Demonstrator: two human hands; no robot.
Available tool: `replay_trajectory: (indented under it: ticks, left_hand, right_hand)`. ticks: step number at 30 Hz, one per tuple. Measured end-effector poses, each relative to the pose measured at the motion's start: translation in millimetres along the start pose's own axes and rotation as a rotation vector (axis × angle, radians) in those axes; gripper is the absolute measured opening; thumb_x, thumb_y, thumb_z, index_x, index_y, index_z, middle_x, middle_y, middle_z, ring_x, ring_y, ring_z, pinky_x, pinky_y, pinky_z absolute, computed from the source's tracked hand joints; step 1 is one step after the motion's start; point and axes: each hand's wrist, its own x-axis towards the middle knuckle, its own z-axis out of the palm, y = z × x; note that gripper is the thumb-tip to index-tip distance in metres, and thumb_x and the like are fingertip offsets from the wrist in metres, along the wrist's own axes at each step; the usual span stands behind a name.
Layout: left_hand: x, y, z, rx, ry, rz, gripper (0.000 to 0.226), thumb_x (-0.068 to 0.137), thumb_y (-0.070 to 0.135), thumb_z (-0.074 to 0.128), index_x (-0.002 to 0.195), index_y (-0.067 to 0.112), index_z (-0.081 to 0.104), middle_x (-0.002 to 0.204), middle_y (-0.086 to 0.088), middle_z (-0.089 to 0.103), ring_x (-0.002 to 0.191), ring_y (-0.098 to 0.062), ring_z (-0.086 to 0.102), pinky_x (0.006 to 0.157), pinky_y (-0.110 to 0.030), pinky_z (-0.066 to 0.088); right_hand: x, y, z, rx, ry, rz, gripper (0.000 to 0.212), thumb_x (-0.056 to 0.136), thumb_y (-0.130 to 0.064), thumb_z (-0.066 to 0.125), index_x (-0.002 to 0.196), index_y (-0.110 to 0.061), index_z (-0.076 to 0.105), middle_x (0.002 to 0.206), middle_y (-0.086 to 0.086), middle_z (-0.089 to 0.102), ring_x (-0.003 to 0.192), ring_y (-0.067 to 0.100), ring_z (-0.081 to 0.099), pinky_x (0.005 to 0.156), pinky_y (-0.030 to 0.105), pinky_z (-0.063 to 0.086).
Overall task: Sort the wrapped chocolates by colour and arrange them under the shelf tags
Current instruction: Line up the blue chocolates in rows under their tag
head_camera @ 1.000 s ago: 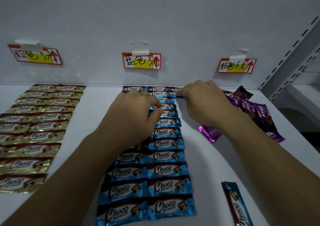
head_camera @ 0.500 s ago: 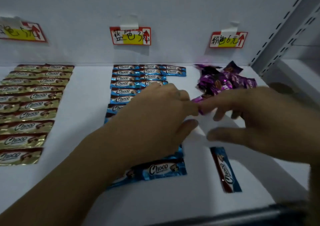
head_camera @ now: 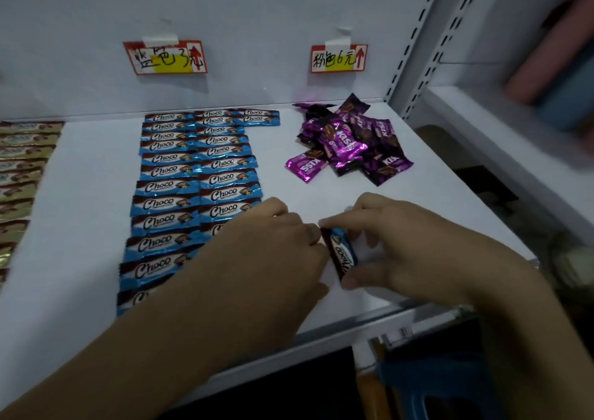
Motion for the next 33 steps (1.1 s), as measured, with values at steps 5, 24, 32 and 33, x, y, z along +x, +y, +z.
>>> replay_trajectory:
  ticks: [5, 24, 32, 33]
  left_hand:
    - [-8, 15, 10, 0.001, 0.134, -0.068, 0.048, 0.087, 0.041, 0.032, 0.092, 0.018, 0.073, 0.090, -0.001, 0.071, 0.078, -0.021, 0.066, 0.075, -0.037, 0.056]
    - [34, 40, 47, -0.136, 0.636, -0.250, 0.025, 0.084, 0.033, 0.055, 0.090, 0.010, 0.063, 0.086, -0.009, 0.060, 0.076, -0.024, 0.051, 0.067, -0.034, 0.038]
    - [25, 48, 48, -0.257, 0.537, -0.139, 0.037, 0.089, 0.042, 0.050, 0.103, 0.012, 0.065, 0.100, -0.005, 0.063, 0.089, -0.019, 0.056, 0.080, -0.031, 0.047]
    - [25, 47, 47, -0.266, 0.539, -0.140, 0.035, 0.088, 0.042, 0.052, 0.102, 0.012, 0.064, 0.099, -0.005, 0.063, 0.088, -0.018, 0.056, 0.080, -0.030, 0.046]
  right_hand:
    - [9, 5, -8, 0.028, -0.001, -0.006, 0.047, 0.070, -0.044, 0.080, 0.105, -0.035, 0.051, 0.105, -0.018, 0.044, 0.087, 0.002, 0.051, 0.064, 0.013, 0.040]
    - [126, -12, -51, 0.504, 0.383, 0.006, 0.011, 0.081, -0.006, 0.072, 0.081, -0.016, 0.068, 0.085, 0.000, 0.070, 0.084, 0.011, 0.066, 0.073, 0.022, 0.054]
    - [186, -17, -46, 0.426, 0.435, 0.060, 0.010, 0.079, -0.007, 0.073, 0.073, -0.014, 0.069, 0.085, -0.002, 0.071, 0.084, 0.010, 0.063, 0.078, 0.027, 0.052]
    - [190, -19, -45, 0.418, 0.433, 0.046, 0.010, 0.079, -0.007, 0.073, 0.074, -0.015, 0.070, 0.085, -0.001, 0.071, 0.083, 0.010, 0.062, 0.077, 0.026, 0.051]
